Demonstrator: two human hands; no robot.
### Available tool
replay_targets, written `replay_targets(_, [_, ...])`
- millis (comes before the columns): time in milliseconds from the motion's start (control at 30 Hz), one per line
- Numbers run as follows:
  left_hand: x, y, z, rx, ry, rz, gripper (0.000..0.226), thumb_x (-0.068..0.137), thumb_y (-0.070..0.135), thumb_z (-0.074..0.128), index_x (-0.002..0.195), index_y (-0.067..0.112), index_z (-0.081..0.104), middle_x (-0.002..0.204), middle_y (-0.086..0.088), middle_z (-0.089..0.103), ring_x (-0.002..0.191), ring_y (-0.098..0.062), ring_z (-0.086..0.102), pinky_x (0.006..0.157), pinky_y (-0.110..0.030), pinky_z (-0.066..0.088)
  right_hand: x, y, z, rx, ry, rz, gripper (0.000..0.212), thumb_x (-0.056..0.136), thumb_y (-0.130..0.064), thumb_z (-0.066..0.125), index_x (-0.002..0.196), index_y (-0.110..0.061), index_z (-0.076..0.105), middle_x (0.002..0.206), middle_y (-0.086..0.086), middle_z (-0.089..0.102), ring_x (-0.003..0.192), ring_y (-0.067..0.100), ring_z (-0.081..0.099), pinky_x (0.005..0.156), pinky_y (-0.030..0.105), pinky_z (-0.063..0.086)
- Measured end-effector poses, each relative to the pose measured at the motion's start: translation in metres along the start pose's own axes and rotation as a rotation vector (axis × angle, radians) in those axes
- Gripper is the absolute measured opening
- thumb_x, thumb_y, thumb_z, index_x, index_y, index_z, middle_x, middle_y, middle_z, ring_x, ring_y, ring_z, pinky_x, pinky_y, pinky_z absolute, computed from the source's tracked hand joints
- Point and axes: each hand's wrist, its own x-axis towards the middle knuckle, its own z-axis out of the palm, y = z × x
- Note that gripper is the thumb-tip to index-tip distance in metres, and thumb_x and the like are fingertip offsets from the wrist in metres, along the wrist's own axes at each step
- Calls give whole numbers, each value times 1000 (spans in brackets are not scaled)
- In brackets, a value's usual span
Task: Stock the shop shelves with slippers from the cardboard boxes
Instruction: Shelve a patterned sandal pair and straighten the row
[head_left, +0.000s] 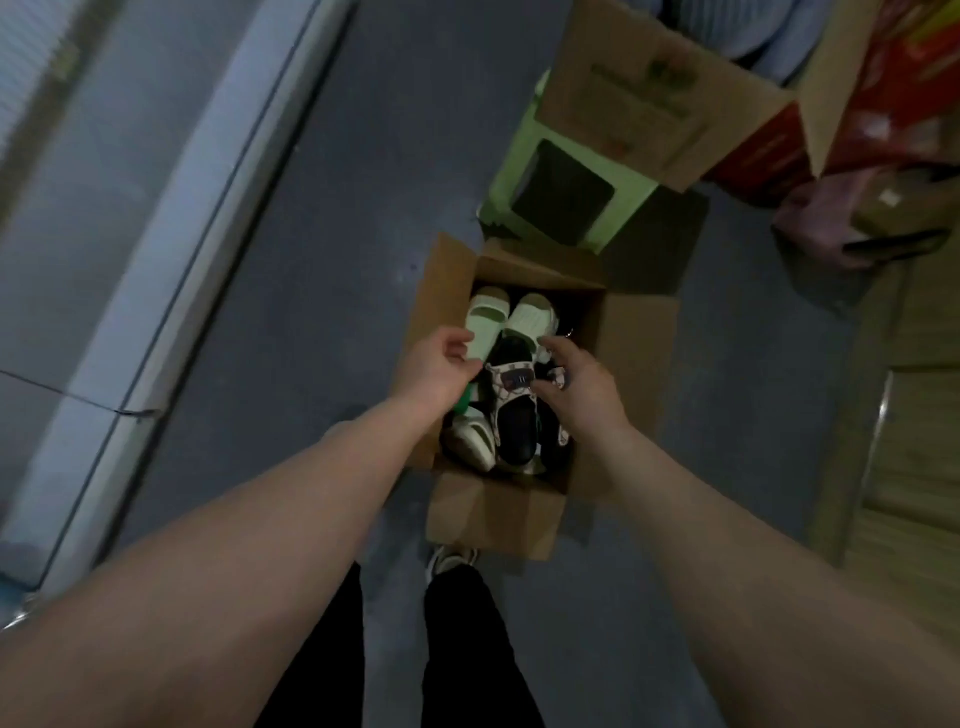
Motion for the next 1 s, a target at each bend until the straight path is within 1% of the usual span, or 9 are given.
replay_targets(67, [4, -13, 23, 18, -37, -29, 35, 87, 13, 69, 121, 15, 60, 114, -2, 63, 98, -14, 60, 86, -25, 47, -2, 33, 10, 21, -21, 46, 53, 91, -24, 69, 139, -30, 49, 131, 7, 58, 115, 25, 56, 86, 27, 42])
replay_targets(200, [18, -44, 53, 59, -79, -71, 34, 88, 10, 68, 120, 15, 60, 113, 0, 64, 98, -14, 60, 91, -27, 48, 0, 81, 38, 87, -53, 144, 55, 91, -20, 67, 142, -25, 46, 137, 8, 56, 123, 26, 54, 98, 32, 43])
replay_targets(267, [29, -61, 65, 96, -112, -79, 35, 88, 10, 68, 122, 15, 60, 114, -1, 63, 105, -16, 60, 92, -25, 45, 5, 101, 57, 111, -70, 201, 56, 92, -20, 67, 144, -21, 46, 136, 10, 57, 122, 28, 55, 98, 33, 44])
replay_targets(433, [75, -95, 95, 253, -193, -71, 42, 91, 13, 64, 132, 18, 55, 131, -3, 59, 118, -18, 56, 99, -26, 41, 29, 144, 104, 147, -97, 327, 56, 94, -22, 64, 145, -20, 43, 132, 10, 58, 112, 26, 60, 95, 36, 49])
replay_targets(567, [115, -110, 125, 378, -244, -15, 46, 96, 13, 56, 141, 21, 47, 141, -2, 51, 124, -20, 52, 94, -22, 38, 60, 175, 125, 124, -68, 375, 58, 94, -18, 62, 148, -20, 39, 139, 9, 54, 122, 28, 56, 100, 36, 45])
replay_targets(733, [164, -121, 165, 468, -263, 125, 44, 97, 7, 51, 139, 15, 49, 138, -9, 53, 125, -24, 50, 92, -17, 32, 113, 209, 137, 39, -59, 344, 58, 95, -11, 58, 148, -21, 37, 142, 12, 49, 125, 31, 52, 103, 38, 43])
replay_targets(833, [190, -131, 186, 521, -284, 194, 46, 95, 4, 52, 140, 11, 48, 137, -10, 53, 123, -27, 51, 102, -25, 35, 151, 223, 148, -68, -18, 262, 56, 94, -5, 56, 147, -16, 40, 145, 13, 44, 129, 32, 47, 107, 40, 42])
replay_targets(933, [213, -145, 203, 586, -310, 269, 51, 92, 3, 55, 142, 8, 45, 140, -13, 50, 128, -27, 47, 107, -28, 31, 188, 233, 160, -193, -15, 163, 62, 91, 2, 56, 149, -10, 37, 150, 18, 37, 140, 34, 33, 116, 39, 31])
replay_targets(1000, [226, -155, 210, 624, -328, 288, 54, 92, 6, 55, 144, 8, 42, 143, -13, 48, 131, -27, 44, 109, -29, 30, 210, 235, 166, -282, -55, 100, 66, 93, -2, 56, 152, -9, 29, 157, 19, 28, 147, 34, 19, 121, 38, 19])
